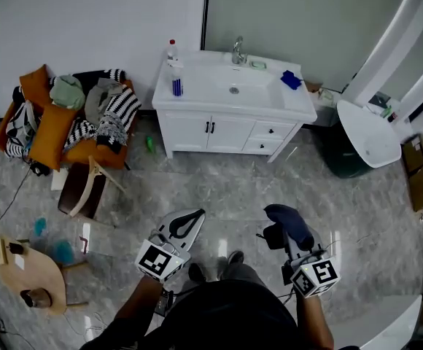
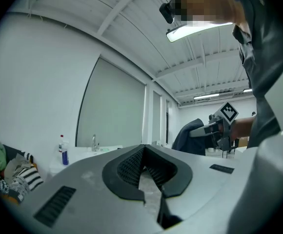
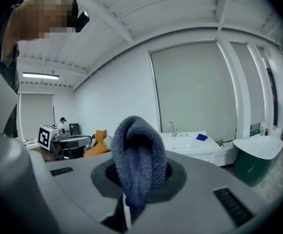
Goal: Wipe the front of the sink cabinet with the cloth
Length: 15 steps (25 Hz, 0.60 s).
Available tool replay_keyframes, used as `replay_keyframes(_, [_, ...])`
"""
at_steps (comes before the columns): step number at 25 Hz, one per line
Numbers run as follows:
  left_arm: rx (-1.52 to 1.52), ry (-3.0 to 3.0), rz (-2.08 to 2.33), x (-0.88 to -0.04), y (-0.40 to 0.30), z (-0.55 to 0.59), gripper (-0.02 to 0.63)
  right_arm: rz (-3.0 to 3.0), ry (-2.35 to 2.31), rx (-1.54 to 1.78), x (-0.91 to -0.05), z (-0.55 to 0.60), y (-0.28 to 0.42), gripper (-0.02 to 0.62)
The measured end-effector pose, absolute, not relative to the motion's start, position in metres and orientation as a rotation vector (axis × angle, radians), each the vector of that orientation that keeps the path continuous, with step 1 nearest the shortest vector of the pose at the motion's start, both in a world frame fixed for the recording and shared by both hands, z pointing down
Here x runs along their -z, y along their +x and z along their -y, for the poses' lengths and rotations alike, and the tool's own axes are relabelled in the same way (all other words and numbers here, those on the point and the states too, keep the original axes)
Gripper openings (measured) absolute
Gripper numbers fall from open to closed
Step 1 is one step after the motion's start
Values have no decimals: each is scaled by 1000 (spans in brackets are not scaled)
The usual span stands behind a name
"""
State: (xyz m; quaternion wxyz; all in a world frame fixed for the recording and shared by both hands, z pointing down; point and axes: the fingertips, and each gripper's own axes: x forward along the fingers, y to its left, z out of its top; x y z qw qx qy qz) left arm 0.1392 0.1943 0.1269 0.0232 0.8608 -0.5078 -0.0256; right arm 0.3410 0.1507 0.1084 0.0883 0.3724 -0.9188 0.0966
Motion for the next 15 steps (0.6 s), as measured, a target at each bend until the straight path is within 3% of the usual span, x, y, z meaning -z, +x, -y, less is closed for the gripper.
replay_keyframes(15, [27,2494,1792,-92,158,-105,5,2875,859,-329,-117,-14,343,38])
